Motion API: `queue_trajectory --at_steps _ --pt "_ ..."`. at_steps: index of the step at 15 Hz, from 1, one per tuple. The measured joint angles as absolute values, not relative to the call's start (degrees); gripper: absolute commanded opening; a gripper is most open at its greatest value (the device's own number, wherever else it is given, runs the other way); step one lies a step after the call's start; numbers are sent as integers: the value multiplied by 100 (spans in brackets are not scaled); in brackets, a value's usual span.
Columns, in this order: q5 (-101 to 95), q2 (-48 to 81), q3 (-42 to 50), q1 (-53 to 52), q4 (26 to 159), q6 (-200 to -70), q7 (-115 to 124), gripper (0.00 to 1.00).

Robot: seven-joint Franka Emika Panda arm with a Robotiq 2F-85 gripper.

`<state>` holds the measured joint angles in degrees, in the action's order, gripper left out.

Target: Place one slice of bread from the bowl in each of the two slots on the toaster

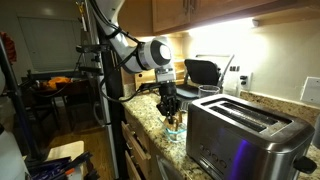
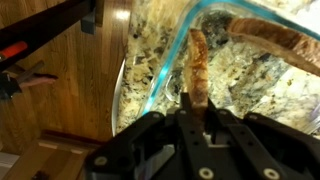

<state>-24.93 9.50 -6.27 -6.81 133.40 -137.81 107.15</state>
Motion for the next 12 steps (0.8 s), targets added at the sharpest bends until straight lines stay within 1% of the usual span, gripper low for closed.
queue_trajectory --at_steps 7,12 --pt "-2514 765 -624 -705 13313 -13725 10804 8" --pt "-2582 353 -625 -730 13314 -13348 10945 8"
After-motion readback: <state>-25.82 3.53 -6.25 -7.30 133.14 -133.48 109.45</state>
